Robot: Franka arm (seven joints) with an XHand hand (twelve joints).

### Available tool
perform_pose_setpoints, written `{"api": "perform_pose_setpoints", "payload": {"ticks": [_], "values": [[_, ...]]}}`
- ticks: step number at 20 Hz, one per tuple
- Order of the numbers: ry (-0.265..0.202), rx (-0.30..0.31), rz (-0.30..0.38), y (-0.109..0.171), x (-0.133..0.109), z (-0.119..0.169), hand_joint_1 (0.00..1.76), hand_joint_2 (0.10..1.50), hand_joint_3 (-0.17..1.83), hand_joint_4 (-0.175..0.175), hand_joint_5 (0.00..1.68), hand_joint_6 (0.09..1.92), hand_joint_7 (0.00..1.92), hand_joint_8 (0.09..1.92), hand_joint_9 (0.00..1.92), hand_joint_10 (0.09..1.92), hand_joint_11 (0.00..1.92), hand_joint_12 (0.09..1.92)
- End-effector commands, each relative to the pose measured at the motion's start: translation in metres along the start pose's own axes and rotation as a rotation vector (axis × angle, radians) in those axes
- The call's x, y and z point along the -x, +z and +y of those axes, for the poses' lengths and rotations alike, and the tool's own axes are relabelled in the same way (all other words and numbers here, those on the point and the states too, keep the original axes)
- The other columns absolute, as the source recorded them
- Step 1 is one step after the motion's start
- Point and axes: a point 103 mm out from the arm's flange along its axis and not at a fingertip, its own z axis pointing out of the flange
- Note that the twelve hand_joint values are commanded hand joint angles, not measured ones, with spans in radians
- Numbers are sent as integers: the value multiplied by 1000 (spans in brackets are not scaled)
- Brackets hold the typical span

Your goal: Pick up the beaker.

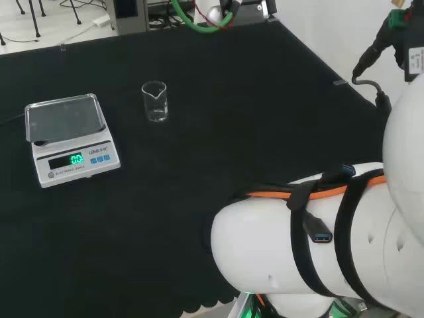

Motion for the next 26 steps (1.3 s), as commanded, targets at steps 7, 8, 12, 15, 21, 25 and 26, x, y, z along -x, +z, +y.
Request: {"api": "perform_pose_setpoints", "payload": {"ticks": [7,8,12,15,21,25,26], "values": [[122,29,-27,-90,68,-88,556,756,80,-12,304,87,226,651,376,777,220,1505],[122,29,-35,-90,68,-88,557,757,79,-12,305,87,226,652,373,786,220,1505],[183,-1,-54,-68,65,-34,562,757,77,-12,305,87,231,656,381,801,221,1506],[88,-115,-23,-39,39,21,564,757,77,-11,302,87,235,657,383,803,222,1506],[82,-122,37,-6,50,88,569,757,75,-13,277,87,232,656,383,804,218,1505],[82,-152,34,9,61,116,571,758,75,-12,255,87,224,654,379,803,218,1505],[84,-159,38,13,63,122,572,758,75,-11,250,87,222,654,377,803,218,1505]]}}
